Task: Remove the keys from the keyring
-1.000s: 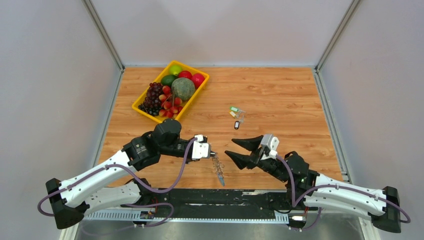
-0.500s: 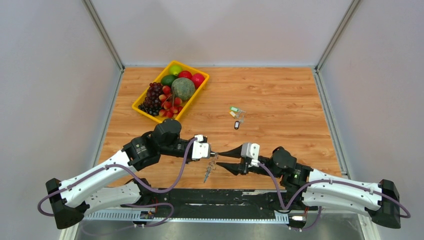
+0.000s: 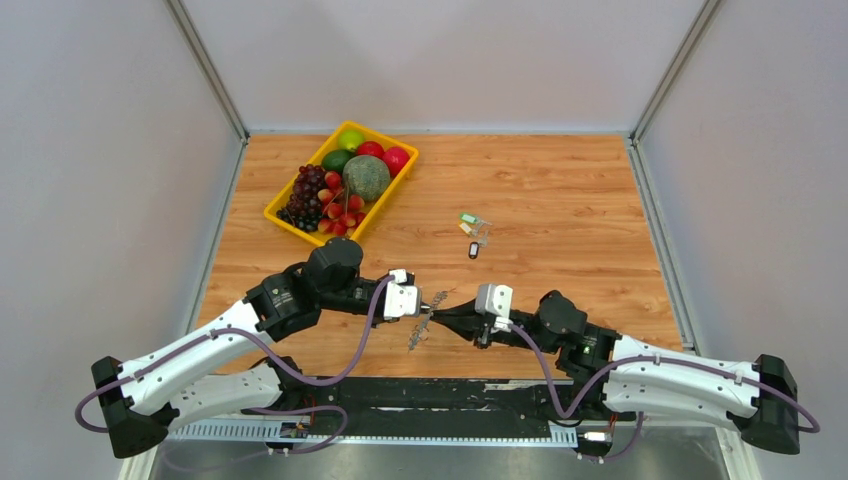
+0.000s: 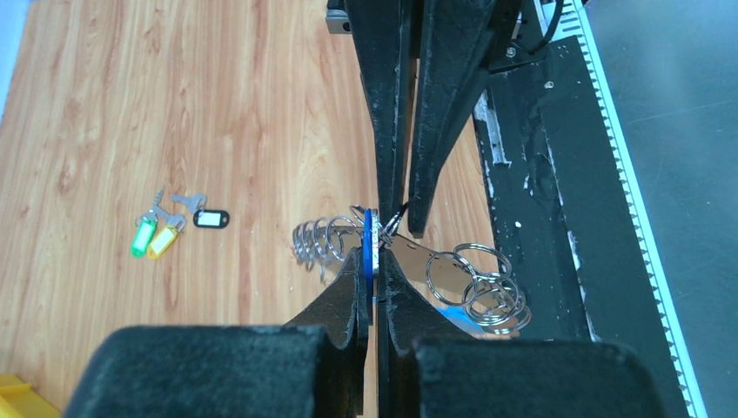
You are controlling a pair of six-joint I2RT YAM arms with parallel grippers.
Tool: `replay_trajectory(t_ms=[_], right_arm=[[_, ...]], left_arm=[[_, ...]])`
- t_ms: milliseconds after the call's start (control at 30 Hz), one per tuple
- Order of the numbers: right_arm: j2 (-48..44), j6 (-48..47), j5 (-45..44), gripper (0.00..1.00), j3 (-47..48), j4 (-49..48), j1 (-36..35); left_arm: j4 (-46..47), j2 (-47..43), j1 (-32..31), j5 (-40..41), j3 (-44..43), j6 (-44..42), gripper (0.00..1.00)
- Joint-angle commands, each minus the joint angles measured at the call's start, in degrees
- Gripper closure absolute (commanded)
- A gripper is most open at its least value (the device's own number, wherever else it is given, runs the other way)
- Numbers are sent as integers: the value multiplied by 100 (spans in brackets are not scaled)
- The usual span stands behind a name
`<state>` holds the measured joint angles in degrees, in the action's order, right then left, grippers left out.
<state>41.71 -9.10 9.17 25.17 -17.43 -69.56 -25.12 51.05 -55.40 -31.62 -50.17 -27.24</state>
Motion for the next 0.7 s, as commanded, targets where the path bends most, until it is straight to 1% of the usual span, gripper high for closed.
replay_trajectory(t_ms=[0, 133, 333, 367, 400, 433, 467, 500, 533, 667], right_arm=[[-145, 40, -19, 99, 208, -143, 3], [-765, 105, -213, 100, -123, -255, 4], [-1706, 268, -519, 100, -862, -826, 4], [-1792, 295, -521, 97, -930, -884, 4], [-1850, 329, -515, 88, -980, -916, 4], [-1883, 350, -521, 75, -998, -927, 2], [-1901, 370, -537, 66, -989, -891, 1], [-1890, 369, -557, 62, -950, -830, -1], [-1869, 354, -584, 60, -904, -726, 3], [-1647, 185, -517, 61, -610, -381, 8]], left_arm=[[210, -110, -9, -175, -86, -18, 100], [211, -115, -13, -170, -89, -13, 100], [216, -112, -14, -177, -92, -4, 100], [220, -108, -10, -186, -90, -7, 100], [219, -100, -7, -193, -89, -8, 100], [223, -98, -7, -199, -89, -13, 100], [225, -98, -11, -201, -89, -10, 100], [227, -96, -13, -207, -89, -9, 100], [227, -95, -10, -212, -89, -11, 100], [233, -95, -7, -213, -89, -16, 100]])
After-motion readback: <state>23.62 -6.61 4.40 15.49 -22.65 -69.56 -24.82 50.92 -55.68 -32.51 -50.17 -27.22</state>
